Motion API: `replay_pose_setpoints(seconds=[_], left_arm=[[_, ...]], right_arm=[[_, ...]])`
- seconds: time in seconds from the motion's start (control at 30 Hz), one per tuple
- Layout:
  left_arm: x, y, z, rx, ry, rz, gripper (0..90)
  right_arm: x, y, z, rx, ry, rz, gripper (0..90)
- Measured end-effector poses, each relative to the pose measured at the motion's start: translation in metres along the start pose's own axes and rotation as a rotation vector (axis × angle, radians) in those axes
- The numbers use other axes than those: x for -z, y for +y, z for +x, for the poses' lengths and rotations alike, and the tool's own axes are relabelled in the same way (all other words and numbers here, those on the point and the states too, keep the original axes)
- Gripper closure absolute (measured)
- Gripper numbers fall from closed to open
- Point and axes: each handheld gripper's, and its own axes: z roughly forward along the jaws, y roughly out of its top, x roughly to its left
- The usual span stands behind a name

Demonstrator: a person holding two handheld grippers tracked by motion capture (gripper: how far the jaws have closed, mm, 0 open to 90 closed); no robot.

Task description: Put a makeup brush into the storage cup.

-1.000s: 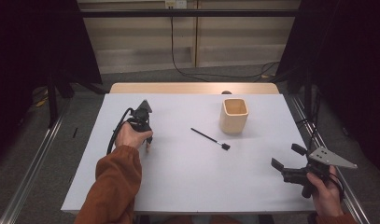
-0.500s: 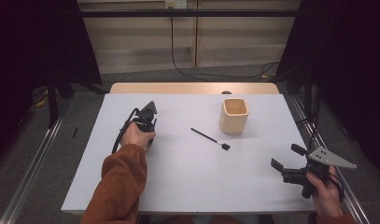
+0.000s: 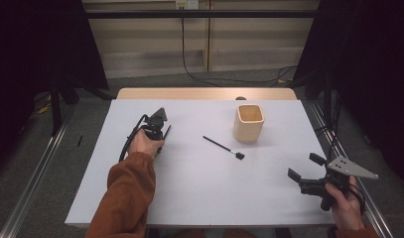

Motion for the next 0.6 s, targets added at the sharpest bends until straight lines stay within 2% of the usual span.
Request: replay_pose_setpoints(seconds=[0.13,0.2,0.27,0.3,0.37,0.43,0.47,0.6], left_arm=[[0.001,-0.001,0.003,0.003,-0.018,-0.007,84.6],[0.001,-0.004,0.007,0.023,-0.035,-0.037,84.7],[0.003,-0.005,0.009,0.024,-0.030,-0.039,84.7],[0.004,-0.007,0.012,0.040,-0.043,-0.059,84.7],[0.005,-0.007,0.013,0.033,-0.042,-0.063,84.7],[0.010,-0.009,0.016,0.053,-0.063,-0.111,84.7],[0.010,-0.009,0.016,0.053,-0.063,-0.111,84.7],[0.022,-0.013,0.019,0.028,-0.113,-0.169,84.7]], right_arm=[[0.001,0.000,0.000,-0.001,0.000,-0.001,0.0],[0.001,0.000,0.000,0.000,0.003,-0.002,0.0],[0.001,0.000,0.000,0.000,0.002,-0.002,0.0],[0.001,0.000,0.000,0.000,0.000,-0.003,0.0],[0.001,0.000,-0.001,-0.002,-0.001,-0.003,0.0],[0.002,0.000,-0.001,-0.007,-0.004,-0.005,0.0],[0.002,0.000,-0.001,-0.007,-0.004,-0.005,0.0],[0.002,0.000,-0.001,-0.001,-0.002,-0.003,0.0]])
